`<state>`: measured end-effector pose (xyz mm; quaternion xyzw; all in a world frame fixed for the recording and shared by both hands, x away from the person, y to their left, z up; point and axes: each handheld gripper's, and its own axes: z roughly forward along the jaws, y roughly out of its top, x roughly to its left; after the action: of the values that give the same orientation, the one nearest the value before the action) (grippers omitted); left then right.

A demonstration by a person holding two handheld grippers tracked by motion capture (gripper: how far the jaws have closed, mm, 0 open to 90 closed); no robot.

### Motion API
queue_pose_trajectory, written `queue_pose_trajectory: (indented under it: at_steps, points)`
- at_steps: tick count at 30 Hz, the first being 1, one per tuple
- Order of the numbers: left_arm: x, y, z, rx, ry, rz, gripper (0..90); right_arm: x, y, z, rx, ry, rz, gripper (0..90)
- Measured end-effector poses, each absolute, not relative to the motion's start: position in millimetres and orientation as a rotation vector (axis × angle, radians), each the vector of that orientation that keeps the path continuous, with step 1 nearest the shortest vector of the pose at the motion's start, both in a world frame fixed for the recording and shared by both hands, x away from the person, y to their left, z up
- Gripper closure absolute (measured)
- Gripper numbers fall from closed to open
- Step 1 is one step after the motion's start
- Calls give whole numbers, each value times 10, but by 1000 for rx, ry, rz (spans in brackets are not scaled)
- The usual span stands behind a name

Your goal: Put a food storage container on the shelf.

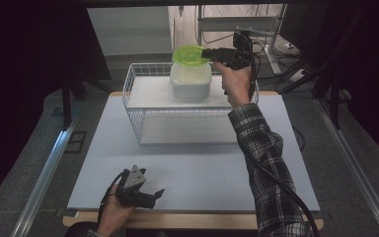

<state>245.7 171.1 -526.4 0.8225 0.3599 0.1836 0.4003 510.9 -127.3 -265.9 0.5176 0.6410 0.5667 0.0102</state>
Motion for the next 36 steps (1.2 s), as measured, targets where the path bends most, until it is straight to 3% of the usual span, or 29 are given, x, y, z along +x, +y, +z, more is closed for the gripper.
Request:
queue_pose_trajectory:
  at_steps: [2,4,5,6,8,13,36]
  points:
    - [2457,1711,-5265,2081,910,464,47,5119,-1272,-2667,1594,2013,1781,468]
    - [2457,1711,-5265,2082,910,465,47,5119,-1278,-2668,1578,2012,1787,436]
    - [2456,1710,-5265,2081,910,466,47,5117,-1288,-2662,1548,2006,1801,337]
    - [2456,1710,-5265,2081,910,466,47,5117,-1288,-2662,1548,2006,1801,337]
    - [2456,1709,-5265,2082,910,466,47,5102,-1306,-2657,1493,2023,1799,233]
    - [2457,1705,-5267,2086,910,466,47,5035,-1350,-2664,1387,2047,1804,144]
    - [2456,1688,-5278,2093,910,471,47,4605,-1446,-2904,1116,2184,1683,73]
